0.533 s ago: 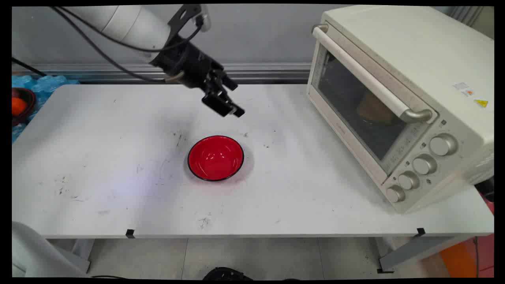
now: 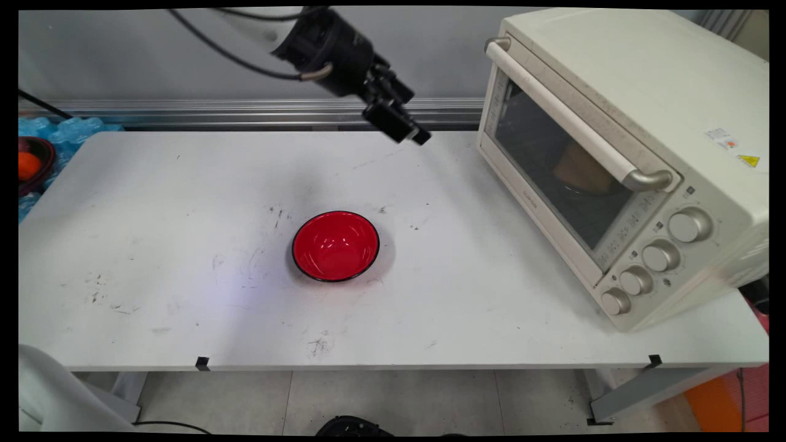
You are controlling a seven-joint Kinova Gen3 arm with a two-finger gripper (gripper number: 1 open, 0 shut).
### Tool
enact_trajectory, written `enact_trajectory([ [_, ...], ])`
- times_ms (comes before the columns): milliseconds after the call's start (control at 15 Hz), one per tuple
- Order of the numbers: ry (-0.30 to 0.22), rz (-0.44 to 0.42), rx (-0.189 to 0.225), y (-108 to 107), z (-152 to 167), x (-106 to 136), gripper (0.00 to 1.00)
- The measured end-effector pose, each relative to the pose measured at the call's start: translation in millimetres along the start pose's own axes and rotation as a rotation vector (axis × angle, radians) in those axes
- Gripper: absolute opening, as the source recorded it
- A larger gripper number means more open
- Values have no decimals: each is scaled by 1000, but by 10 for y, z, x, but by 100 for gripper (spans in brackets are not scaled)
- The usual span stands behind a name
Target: Open the oven
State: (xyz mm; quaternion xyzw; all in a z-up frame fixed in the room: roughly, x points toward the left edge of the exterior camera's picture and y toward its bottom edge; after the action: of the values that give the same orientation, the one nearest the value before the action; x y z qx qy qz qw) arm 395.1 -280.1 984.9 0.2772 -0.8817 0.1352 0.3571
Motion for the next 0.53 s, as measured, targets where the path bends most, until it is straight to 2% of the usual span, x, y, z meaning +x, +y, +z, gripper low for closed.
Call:
enact_trajectory([
  [533, 46, -25, 18, 35, 126, 602, 100],
])
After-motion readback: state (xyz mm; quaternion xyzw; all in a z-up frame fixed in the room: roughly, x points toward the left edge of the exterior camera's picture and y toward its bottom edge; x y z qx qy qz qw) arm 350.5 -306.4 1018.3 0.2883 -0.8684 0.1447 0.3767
